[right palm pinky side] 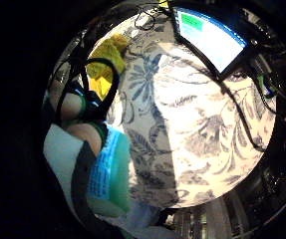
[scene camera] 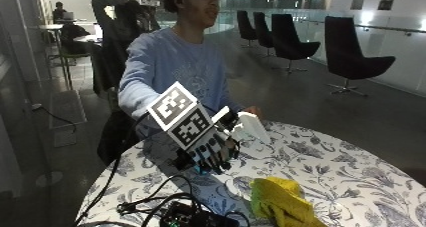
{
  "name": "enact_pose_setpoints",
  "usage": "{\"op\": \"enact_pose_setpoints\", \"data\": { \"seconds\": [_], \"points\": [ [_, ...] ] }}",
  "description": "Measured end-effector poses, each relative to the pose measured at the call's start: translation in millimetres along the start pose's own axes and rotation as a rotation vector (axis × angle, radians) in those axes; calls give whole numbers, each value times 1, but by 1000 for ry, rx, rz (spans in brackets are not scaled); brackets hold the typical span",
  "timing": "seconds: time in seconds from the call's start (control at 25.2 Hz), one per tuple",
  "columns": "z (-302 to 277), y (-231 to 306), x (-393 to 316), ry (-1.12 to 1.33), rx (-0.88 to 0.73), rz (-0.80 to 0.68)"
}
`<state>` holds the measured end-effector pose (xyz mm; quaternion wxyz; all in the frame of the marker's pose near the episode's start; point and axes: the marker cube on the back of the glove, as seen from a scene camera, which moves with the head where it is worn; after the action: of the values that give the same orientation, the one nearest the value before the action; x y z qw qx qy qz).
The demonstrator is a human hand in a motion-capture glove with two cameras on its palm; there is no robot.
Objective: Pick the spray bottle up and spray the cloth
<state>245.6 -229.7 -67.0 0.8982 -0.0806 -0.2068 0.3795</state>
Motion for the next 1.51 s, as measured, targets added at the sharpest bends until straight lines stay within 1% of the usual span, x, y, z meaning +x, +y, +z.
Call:
{"op": "enact_pose_setpoints", "data": {
  "seconds": [0.79, 1.19, 1.39, 1.51],
  "points": [
    [7, -3, -3, 24, -18, 25],
    [14, -4, -7, 62, -61, 33],
    [16, -4, -9, 52, -46, 40],
    [19, -4, -12, 16, -9, 34]
  ]
}}
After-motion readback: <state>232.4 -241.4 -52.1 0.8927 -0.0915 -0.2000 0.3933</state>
